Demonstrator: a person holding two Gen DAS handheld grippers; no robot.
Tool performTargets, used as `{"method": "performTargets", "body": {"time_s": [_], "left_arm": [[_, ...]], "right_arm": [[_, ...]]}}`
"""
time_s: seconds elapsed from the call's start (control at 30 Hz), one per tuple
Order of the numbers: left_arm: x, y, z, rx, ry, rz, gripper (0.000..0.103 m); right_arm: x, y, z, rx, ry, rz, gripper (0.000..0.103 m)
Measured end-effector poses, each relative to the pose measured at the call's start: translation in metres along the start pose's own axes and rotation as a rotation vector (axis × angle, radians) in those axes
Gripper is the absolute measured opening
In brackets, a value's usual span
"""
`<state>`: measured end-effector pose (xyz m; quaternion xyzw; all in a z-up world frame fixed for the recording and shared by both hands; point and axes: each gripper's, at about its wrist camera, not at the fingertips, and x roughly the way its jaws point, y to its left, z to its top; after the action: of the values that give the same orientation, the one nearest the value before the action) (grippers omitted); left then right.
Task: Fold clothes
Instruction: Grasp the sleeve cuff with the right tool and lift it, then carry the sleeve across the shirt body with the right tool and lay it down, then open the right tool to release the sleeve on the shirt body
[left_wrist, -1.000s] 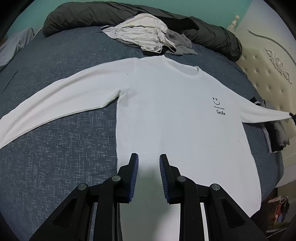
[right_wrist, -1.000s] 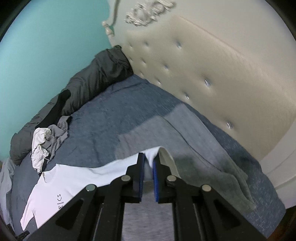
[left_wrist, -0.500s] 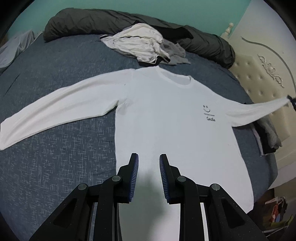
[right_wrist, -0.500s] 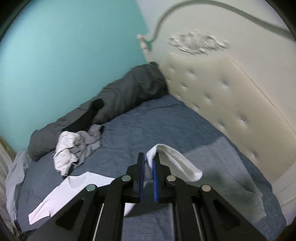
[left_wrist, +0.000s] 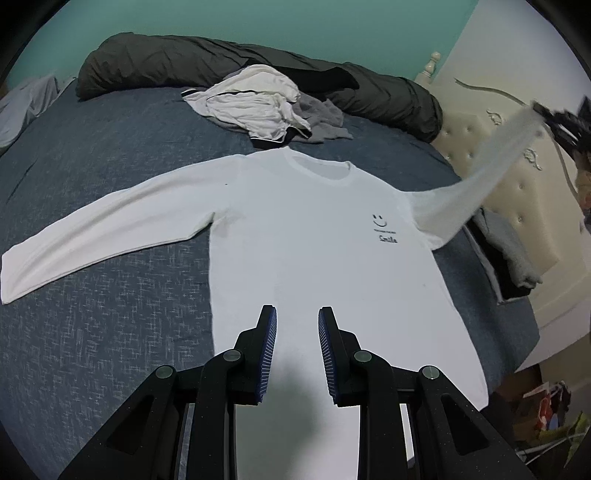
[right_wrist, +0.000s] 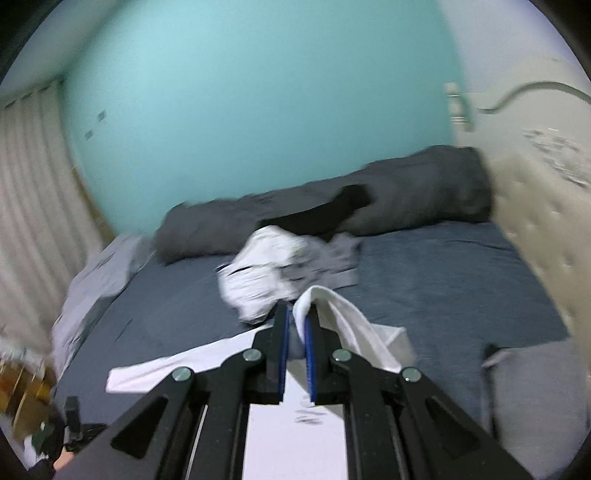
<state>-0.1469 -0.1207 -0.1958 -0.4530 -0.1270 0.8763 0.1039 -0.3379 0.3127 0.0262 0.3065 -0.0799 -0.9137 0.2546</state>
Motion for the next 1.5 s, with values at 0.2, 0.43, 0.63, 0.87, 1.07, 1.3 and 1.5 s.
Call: {"method": "performTargets", "body": {"time_s": [0.2, 0.43, 0.63, 0.87, 1.07, 1.3, 1.5], "left_arm": [[-0.007, 0.003, -0.016, -0.033, -0.015, -0.036, 0.026], [-0.006, 0.032, -0.043, -0.098, 0.003, -0.025, 0.026], [0.01, 0.053, -0.061, -0.14, 0.035, -0.016, 0.026], [0.049, 0.058, -0.07, -0.162, 0.082, -0.03, 0.027], [0.092, 0.047, -0.072, -0.173, 0.105, -0.057, 0.036], [0.135, 0.046, -0.063, -0.202, 0.073, -0.085, 0.036], [0.157, 0.046, -0.061, -0.191, 0.045, -0.108, 0.04]], "right_arm": [[0.081, 0.116, -0.075, -0.121, 0.183, 0.174, 0.007], [0.165, 0.169, -0.208, -0.15, 0.418, 0.237, 0.007], [0.219, 0.198, -0.308, -0.153, 0.573, 0.262, 0.007], [0.224, 0.185, -0.342, -0.091, 0.637, 0.268, 0.013], [0.189, 0.134, -0.328, 0.039, 0.506, 0.276, 0.04], [0.148, 0.056, -0.342, 0.182, 0.403, 0.159, 0.04], [0.131, 0.012, -0.369, 0.236, 0.402, 0.083, 0.041]]}}
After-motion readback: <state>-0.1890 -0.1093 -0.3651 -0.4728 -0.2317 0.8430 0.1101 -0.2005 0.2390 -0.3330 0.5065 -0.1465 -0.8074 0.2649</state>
